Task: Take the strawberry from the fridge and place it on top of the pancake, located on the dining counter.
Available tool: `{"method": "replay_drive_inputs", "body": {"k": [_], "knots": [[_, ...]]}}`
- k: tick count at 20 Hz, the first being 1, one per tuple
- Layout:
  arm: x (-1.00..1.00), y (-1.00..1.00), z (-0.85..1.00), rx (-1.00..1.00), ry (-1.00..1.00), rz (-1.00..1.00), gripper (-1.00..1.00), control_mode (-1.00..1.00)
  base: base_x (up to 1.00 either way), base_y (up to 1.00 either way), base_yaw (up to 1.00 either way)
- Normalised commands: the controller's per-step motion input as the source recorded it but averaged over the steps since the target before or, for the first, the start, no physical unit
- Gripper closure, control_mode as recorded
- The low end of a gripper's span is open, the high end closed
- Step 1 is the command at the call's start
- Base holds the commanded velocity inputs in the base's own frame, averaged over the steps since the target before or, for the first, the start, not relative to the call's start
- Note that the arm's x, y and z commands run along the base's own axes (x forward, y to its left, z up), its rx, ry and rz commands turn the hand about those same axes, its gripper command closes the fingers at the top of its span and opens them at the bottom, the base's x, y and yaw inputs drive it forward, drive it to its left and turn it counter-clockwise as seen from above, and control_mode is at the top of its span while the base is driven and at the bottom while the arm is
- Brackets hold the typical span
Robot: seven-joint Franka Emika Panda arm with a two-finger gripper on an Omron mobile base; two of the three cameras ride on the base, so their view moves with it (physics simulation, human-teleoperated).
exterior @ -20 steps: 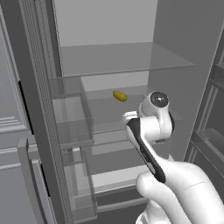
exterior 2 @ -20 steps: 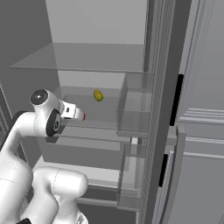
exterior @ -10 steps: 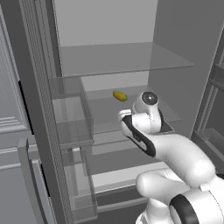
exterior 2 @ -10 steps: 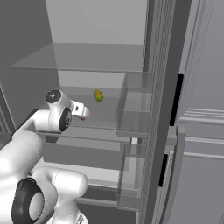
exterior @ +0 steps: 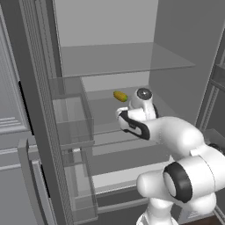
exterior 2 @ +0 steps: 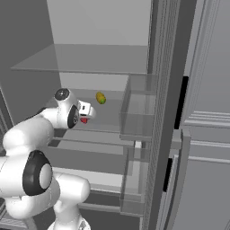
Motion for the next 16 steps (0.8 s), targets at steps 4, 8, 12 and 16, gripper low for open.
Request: {"method": "replay_drive_inputs", "body": {"k": [4,8,12,16], "knots": [[0.27,0.0,-0.3,-0.01,0.0,0.0,-1.0,-1.0,0.0,0.0,0.0],[0.27,0.03,-0.22,0.0,0.01,0.0,-1.0,-1.0,0.0,0.0,0.0],[0.01,0.02,-0.09,0.0,0.02,0.0,-1.0,-1.0,0.0,0.0,0.0],[0.18,0.0,-0.11,0.0,0.03,0.0,-1.0,-1.0,0.0,0.0,0.0]]}}
